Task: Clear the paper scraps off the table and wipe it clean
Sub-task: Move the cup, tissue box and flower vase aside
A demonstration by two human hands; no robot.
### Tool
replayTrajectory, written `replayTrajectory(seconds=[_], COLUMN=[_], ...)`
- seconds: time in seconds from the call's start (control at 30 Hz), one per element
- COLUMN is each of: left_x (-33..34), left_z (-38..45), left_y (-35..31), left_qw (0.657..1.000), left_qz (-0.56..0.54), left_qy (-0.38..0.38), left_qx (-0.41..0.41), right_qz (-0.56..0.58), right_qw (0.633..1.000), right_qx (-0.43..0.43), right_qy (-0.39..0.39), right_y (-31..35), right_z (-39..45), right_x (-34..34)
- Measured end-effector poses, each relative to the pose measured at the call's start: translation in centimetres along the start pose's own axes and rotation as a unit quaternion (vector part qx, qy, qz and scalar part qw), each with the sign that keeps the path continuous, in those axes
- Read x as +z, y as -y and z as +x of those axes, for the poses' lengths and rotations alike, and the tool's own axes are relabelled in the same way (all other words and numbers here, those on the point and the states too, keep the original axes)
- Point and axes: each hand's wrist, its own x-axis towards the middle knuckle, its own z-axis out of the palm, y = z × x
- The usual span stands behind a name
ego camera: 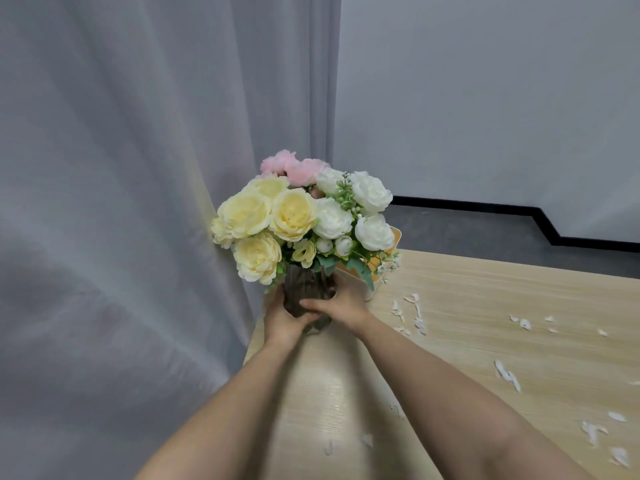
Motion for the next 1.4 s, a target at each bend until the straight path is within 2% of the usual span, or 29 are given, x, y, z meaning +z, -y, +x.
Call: replayTrajectory(seconds=[0.6, 1.0, 1.2, 1.3, 1.4], left_x=[0.7, 0.7, 0.3, 0.2, 0.5], left_z=[2.8, 2.0, 1.7, 0.9, 0.0], left_y=[1.3, 2.3, 2.2, 2.3, 3.2], left_qw=[0.999, 0.999, 0.998, 0.997, 0.997], left_qz=[-0.006, 0.007, 0.028, 0.066, 0.056], left_qy=[0.008, 0.022, 0.049, 0.048, 0.057], left_qx=[0.040, 0.039, 0.019, 0.019, 0.021], right_qz=[-0.012, -0.023, 0.022, 0.043, 0.018], right_qw=[1.000, 0.999, 1.000, 0.999, 0.999], right_qx=[-0.005, 0.023, 0.009, 0.022, 0.024], right_qy=[-0.012, 0.004, 0.013, 0.013, 0.022], right_y=[0.1, -0.7, -1.2, -0.3, -1.2], right_z=[1.2, 0.7, 0.7, -0.9, -2.2], right_x=[-0.3, 0.7, 0.8, 0.0, -1.2])
